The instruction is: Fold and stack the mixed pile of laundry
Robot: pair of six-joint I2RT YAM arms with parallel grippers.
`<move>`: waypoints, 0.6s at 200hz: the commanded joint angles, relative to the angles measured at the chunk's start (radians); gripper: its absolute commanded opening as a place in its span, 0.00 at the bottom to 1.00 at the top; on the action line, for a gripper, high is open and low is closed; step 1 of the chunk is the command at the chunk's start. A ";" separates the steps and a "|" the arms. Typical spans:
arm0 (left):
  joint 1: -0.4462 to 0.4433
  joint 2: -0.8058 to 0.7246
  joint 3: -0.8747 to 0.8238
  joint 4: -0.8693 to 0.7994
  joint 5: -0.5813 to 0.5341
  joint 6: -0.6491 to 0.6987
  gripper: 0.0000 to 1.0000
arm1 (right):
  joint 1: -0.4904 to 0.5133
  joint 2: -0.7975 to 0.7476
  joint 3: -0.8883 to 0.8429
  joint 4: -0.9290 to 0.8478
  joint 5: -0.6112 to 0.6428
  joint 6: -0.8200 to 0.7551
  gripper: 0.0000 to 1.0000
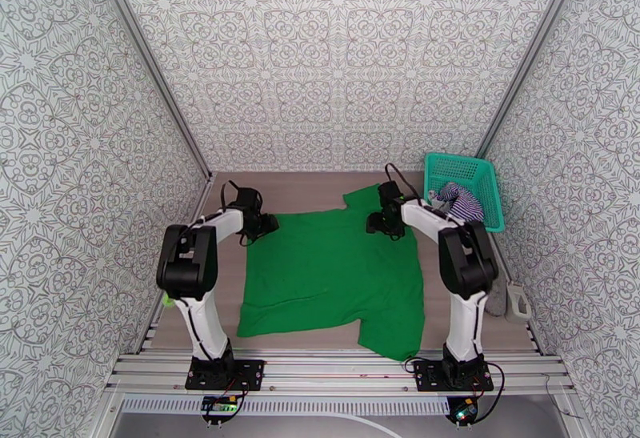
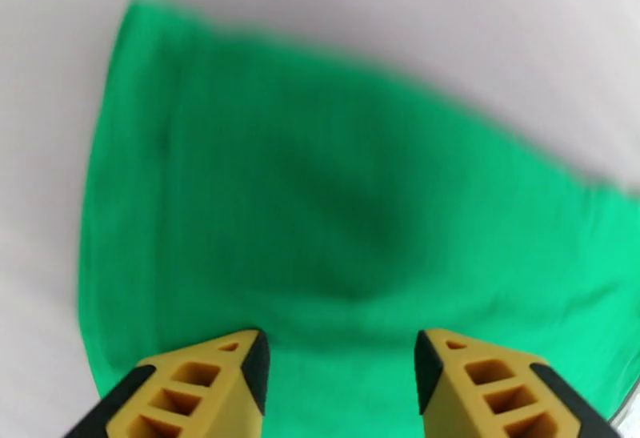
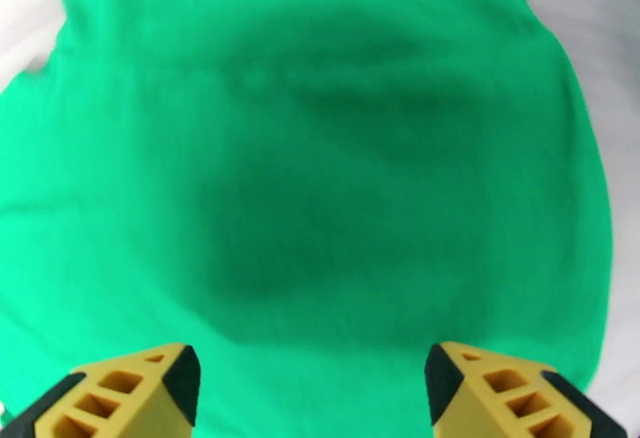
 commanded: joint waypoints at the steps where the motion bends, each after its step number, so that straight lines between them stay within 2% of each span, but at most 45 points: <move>1: 0.036 0.098 0.062 0.030 0.044 -0.076 0.52 | -0.009 0.098 0.126 -0.072 0.013 0.029 0.79; 17: 0.057 0.146 0.108 0.045 0.094 -0.100 0.52 | -0.018 0.181 0.235 -0.120 0.005 0.041 0.79; 81: 0.093 0.330 0.362 0.017 0.174 -0.085 0.53 | -0.036 0.462 0.690 -0.265 -0.016 0.052 0.80; 103: 0.101 0.361 0.430 0.033 0.208 -0.079 0.56 | -0.052 0.555 0.861 -0.291 -0.042 0.037 0.80; 120: 0.102 0.342 0.444 0.068 0.240 -0.056 0.59 | -0.056 0.569 0.942 -0.303 -0.069 0.018 0.80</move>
